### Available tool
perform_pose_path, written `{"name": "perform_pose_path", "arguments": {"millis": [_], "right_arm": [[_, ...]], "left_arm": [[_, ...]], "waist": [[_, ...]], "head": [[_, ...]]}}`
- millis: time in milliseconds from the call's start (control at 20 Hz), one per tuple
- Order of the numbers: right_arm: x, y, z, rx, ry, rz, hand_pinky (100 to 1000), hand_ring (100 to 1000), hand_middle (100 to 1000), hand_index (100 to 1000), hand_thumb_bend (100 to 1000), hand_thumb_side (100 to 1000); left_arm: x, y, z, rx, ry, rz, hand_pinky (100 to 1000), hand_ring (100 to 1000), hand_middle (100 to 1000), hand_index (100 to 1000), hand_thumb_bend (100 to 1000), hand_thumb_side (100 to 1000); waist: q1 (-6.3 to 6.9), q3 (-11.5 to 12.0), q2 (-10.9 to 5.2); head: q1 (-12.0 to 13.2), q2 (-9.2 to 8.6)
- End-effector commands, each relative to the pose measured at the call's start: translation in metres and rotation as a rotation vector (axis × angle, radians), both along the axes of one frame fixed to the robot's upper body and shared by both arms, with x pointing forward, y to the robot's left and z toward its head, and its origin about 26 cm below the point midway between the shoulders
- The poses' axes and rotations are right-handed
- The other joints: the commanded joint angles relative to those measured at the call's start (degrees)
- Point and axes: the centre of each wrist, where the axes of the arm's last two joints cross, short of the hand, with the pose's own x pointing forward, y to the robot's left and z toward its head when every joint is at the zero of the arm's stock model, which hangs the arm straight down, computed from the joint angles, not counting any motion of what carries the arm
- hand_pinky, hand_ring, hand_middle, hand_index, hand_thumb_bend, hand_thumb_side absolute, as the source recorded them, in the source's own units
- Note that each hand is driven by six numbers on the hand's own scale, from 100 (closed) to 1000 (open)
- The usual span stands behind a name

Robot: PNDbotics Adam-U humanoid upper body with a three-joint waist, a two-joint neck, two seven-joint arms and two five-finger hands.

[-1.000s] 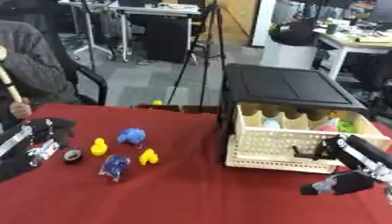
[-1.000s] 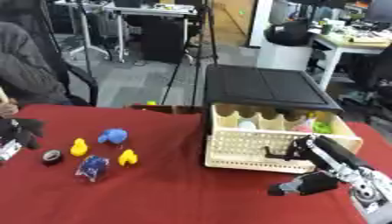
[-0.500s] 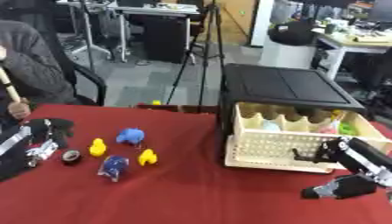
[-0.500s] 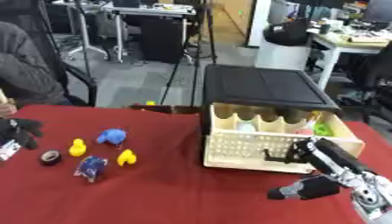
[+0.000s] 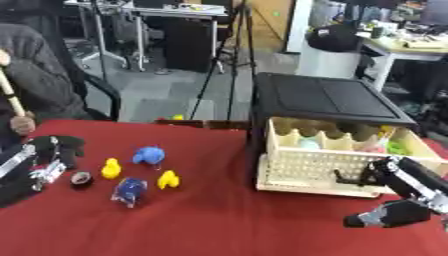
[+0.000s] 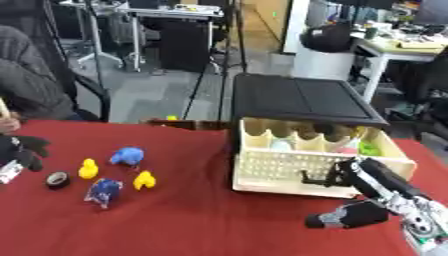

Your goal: Pick up objects from table and place into drawer.

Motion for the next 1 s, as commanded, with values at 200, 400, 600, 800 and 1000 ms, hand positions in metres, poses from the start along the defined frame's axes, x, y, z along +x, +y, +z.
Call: {"name": "perform_pose_path", "arguments": {"millis": [200, 400, 600, 800, 1000], "right_arm": [[0.000, -0.002, 0.013, -0.006, -0.038, 0.002, 100, 100, 100, 683, 1000, 580], [0.000, -0.002, 0.015, -0.005, -0.046, 0.000, 100, 100, 100, 681, 1000, 589], [-0.002, -0.003, 0.020, 0.000, -0.070, 0.000, 100, 100, 100, 675, 1000, 615], [-0.009, -0.002, 0.030, 0.009, -0.116, 0.011, 100, 100, 100, 664, 1000, 643], [-0.019, 0.000, 0.039, 0.030, -0.161, 0.022, 100, 100, 100, 656, 1000, 673]], "left_arm": [[-0.001, 0.007, 0.014, 0.031, -0.030, 0.009, 624, 587, 642, 824, 100, 711], [-0.001, 0.007, 0.014, 0.032, -0.031, 0.009, 624, 587, 642, 824, 100, 710], [-0.001, 0.008, 0.014, 0.034, -0.031, 0.011, 625, 587, 642, 823, 100, 710], [-0.001, 0.011, 0.014, 0.041, -0.029, 0.019, 625, 587, 642, 823, 100, 710], [-0.001, 0.013, 0.014, 0.051, -0.029, 0.023, 625, 585, 640, 822, 100, 708]], "waist": [[0.31, -0.1, -0.41], [0.32, -0.2, -0.43], [0.30, -0.3, -0.50], [0.21, -0.5, -0.54], [0.02, -0.8, -0.53]], "head": [[0.2, -0.18], [0.2, -0.19], [0.4, -0.19], [0.5, -0.13], [0.6, -0.09]]}}
